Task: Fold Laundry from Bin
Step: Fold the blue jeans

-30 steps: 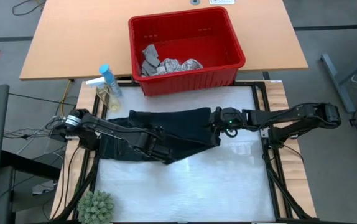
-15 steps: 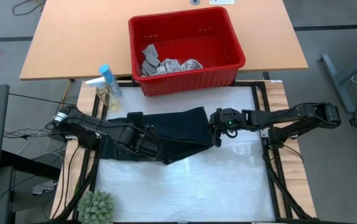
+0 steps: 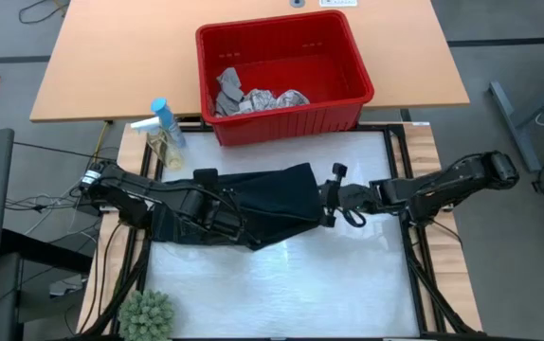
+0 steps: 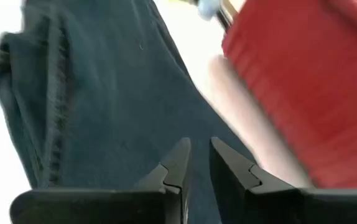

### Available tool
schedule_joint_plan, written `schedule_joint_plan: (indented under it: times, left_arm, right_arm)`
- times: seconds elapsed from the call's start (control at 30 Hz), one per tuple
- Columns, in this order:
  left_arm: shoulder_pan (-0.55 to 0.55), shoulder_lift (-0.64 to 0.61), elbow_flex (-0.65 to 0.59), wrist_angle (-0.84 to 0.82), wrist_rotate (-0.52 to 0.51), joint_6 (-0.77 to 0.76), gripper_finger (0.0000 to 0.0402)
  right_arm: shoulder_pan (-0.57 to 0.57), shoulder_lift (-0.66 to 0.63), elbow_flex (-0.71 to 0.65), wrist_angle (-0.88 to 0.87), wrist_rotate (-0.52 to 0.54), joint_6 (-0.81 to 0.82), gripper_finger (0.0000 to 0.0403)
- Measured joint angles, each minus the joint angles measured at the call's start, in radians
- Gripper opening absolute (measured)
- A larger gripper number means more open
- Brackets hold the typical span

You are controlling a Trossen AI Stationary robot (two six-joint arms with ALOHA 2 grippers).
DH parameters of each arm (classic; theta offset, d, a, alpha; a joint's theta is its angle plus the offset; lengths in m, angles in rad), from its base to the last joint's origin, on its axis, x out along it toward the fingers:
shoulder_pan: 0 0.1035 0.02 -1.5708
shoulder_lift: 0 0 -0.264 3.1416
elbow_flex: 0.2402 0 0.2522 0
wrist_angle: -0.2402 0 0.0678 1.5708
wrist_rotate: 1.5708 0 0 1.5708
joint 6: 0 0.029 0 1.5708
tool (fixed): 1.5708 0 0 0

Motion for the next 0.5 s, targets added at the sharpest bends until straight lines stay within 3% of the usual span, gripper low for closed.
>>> schedule_joint_plan:
  times: [0.23, 0.5]
  left_arm:
    - [0.037, 0.000, 0.000, 0.000, -0.034, 0.027, 0.0005]
    - [0.095, 0.000, 0.000, 0.000, -0.112, 0.099, 0.0006]
  right_arm:
    - [0.118, 0.007, 0.140, -0.286, -0.035, 0.161, 0.0118]
    - [0.267, 0.044, 0.156, -0.491, -0.035, 0.552, 0.0265]
